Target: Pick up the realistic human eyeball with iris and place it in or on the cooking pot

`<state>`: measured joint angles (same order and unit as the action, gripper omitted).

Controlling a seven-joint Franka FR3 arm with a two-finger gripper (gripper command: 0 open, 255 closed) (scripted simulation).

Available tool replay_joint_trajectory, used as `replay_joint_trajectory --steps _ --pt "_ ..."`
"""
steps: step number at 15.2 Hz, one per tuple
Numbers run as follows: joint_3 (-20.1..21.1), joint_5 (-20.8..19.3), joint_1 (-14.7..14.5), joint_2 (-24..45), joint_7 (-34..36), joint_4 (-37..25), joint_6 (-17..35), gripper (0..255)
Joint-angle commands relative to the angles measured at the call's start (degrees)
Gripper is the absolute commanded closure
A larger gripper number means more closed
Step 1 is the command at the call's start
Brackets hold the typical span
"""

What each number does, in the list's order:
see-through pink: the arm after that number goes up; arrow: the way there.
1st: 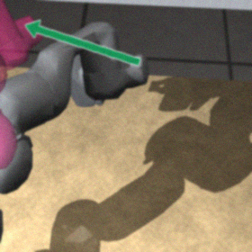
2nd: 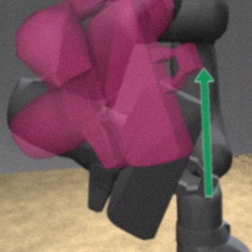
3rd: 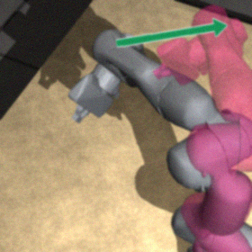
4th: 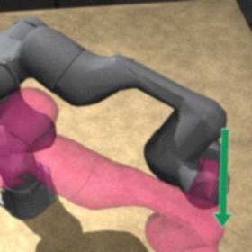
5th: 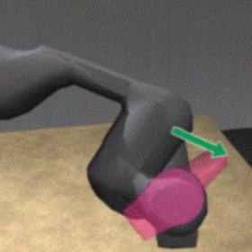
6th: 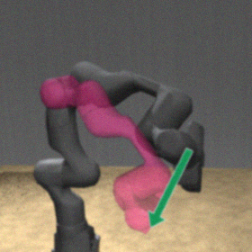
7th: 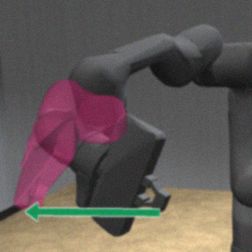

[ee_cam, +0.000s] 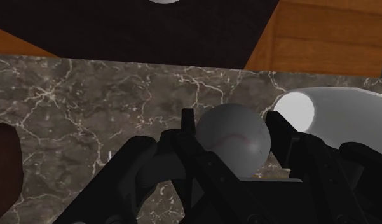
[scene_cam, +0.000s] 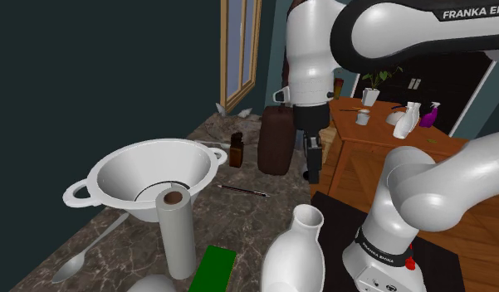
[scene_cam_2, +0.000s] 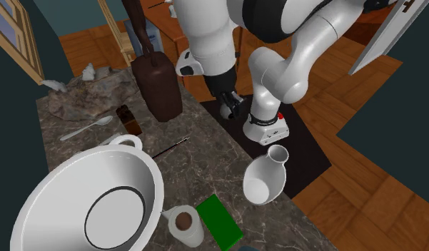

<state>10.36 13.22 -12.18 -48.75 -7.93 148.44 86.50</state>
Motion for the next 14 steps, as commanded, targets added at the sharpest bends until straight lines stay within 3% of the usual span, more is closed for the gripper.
replay_joint_trajectory --steps 1,3,14 --pt "-0.3 -0.2 0.1 0.0 0.2 -1.6 -1.7 255" --pt "-0.4 -0.4 0.1 0.1 0.3 -3.0 -2.9 255" --pt "3.0 -2.2 2.6 27.5 2.5 -22.5 5.4 255"
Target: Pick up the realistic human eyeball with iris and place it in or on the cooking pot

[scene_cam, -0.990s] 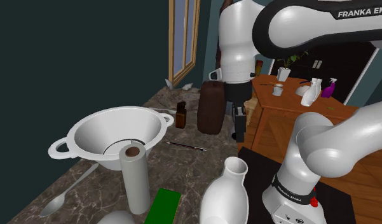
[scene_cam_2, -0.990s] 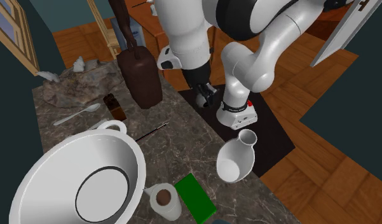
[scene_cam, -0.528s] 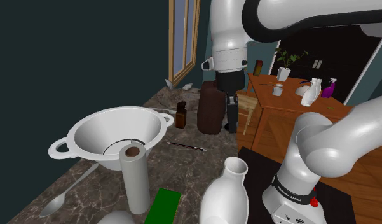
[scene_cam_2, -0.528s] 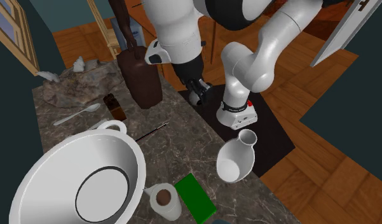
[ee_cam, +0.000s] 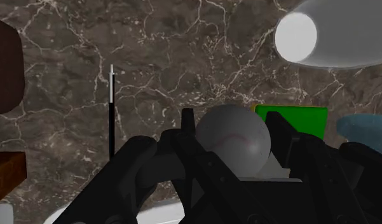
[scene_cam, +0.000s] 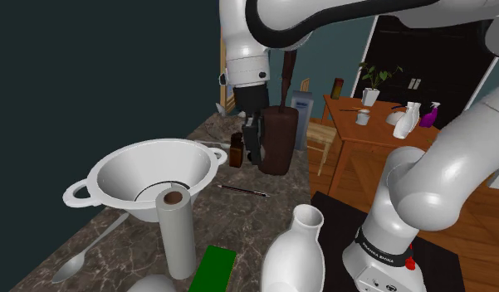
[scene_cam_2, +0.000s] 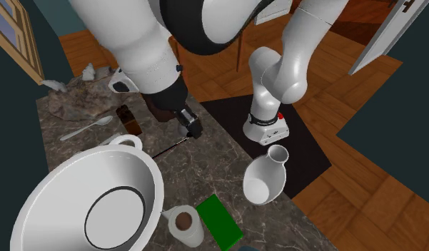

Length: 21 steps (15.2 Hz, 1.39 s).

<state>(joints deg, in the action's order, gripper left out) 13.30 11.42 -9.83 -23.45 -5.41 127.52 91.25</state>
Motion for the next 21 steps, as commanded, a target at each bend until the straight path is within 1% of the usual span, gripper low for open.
replay_joint_trajectory --steps 1,6,11,14,16,18,20,21 --pt "0.4 -0.7 0.4 4.6 0.4 -3.7 0.9 255" --pt "1.6 -2.9 0.8 16.5 2.5 -15.6 1.0 255" --pt "2.4 -5.8 0.2 28.8 4.9 -29.6 -1.0 255" --pt "2.6 -7.7 -0.7 36.6 6.3 -39.7 -3.4 255" --pt "2.6 -9.0 -1.6 42.3 7.1 -47.5 -5.6 255" --pt "2.5 -10.5 -2.8 48.5 7.9 -56.6 -8.6 255" --pt "2.3 -11.9 -4.4 55.3 8.5 -67.2 -12.4 255" --pt "2.2 -11.8 -4.3 55.0 8.4 -65.9 -11.5 255"
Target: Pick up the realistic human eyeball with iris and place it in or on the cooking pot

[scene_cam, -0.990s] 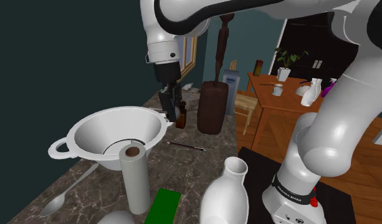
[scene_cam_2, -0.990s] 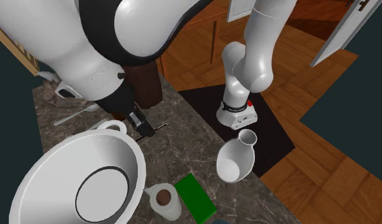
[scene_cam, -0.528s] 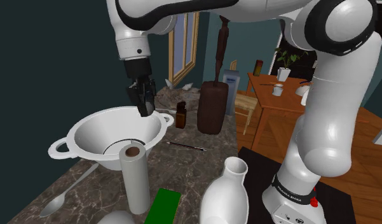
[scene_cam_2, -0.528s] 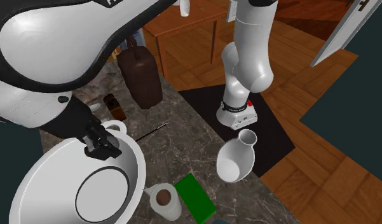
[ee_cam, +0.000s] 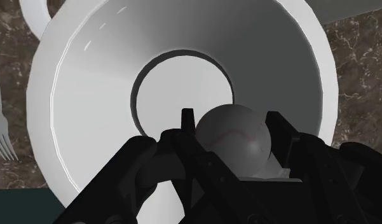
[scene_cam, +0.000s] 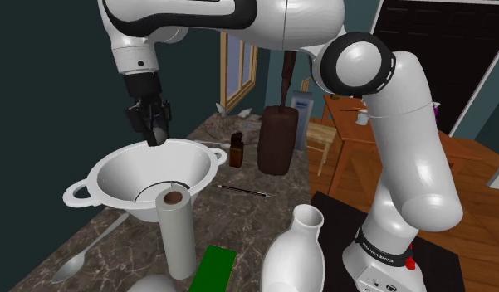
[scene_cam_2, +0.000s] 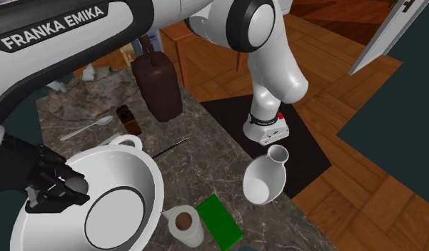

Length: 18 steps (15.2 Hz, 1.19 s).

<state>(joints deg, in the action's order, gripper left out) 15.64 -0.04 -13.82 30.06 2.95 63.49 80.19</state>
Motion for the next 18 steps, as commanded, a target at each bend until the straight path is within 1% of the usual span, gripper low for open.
replay_joint_trajectory --steps 1,12,18 --pt "-0.1 -0.3 -0.2 1.2 0.0 -0.7 0.5 255" --pt "-0.3 -0.1 0.6 0.1 -0.8 9.6 9.6 255" --pt "-0.3 -0.1 0.6 0.1 -0.8 9.6 9.6 255"
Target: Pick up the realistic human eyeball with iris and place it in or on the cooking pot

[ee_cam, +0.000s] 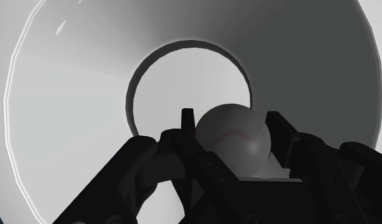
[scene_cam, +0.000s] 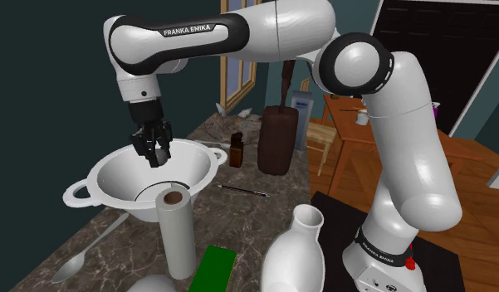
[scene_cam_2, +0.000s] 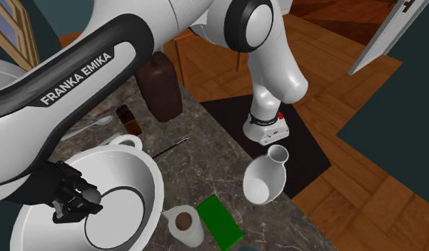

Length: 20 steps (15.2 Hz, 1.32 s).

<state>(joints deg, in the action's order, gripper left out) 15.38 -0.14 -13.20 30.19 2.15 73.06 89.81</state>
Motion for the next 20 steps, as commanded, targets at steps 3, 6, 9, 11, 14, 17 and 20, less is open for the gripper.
replay_joint_trajectory --steps 3,6,9,11,14,17,20 --pt "0.0 0.0 0.0 0.0 0.0 0.0 0.0 0" --pt "0.0 0.0 0.0 0.0 0.0 0.0 0.0 0" --pt "0.0 -0.1 -0.2 0.8 0.1 -3.1 -2.3 0" --pt "-0.1 -0.5 -0.7 2.9 0.3 -10.3 -7.4 0" --pt "-0.2 -0.7 -1.1 4.1 0.3 -13.6 -9.6 0" --pt "-0.2 -0.7 -1.1 4.0 0.3 -13.6 -9.6 0" --pt "-0.2 -0.7 -1.1 4.1 0.3 -13.6 -9.6 0"
